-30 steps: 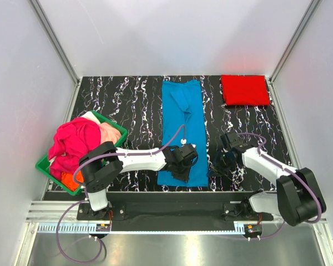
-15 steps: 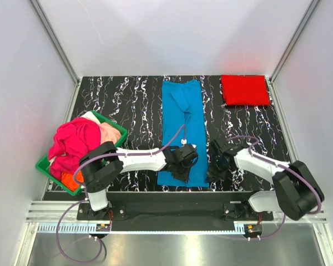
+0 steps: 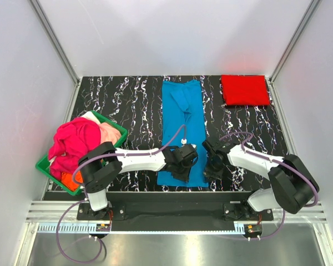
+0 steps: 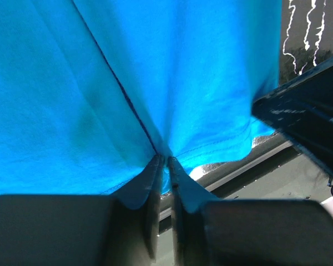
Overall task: Fold and stack the t-shirts
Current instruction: Fold the tshirt
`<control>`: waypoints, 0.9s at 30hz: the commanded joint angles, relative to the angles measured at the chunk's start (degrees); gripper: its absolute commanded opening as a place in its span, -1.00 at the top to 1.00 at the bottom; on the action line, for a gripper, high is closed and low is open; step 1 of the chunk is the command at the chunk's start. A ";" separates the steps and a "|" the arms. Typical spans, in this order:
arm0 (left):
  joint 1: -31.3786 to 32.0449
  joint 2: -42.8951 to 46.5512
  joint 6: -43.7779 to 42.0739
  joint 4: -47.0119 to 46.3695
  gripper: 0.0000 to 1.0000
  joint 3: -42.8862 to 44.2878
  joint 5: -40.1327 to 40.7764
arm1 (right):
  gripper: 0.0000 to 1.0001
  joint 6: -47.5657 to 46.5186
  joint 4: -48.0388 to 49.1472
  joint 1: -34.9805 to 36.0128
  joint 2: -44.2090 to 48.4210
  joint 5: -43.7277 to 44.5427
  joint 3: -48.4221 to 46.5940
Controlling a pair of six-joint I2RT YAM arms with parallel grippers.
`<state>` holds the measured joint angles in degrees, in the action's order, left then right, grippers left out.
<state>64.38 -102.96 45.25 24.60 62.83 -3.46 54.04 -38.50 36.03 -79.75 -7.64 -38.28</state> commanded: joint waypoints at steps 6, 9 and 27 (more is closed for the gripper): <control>0.13 8.02 -2.63 1.41 0.32 1.86 1.44 | 0.58 -2.10 -8.35 0.62 5.57 3.34 -6.80; -1.44 11.45 -3.68 2.55 0.22 1.34 0.57 | 0.49 -2.98 -9.39 0.53 4.17 3.51 -7.42; -13.76 28.60 -1.67 -2.27 0.10 -25.03 -4.71 | 0.41 -2.28 -9.93 0.53 -1.12 0.61 -3.73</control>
<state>50.50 -76.38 42.00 26.81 39.16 -5.96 50.89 -47.92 36.12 -80.66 -6.94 -42.87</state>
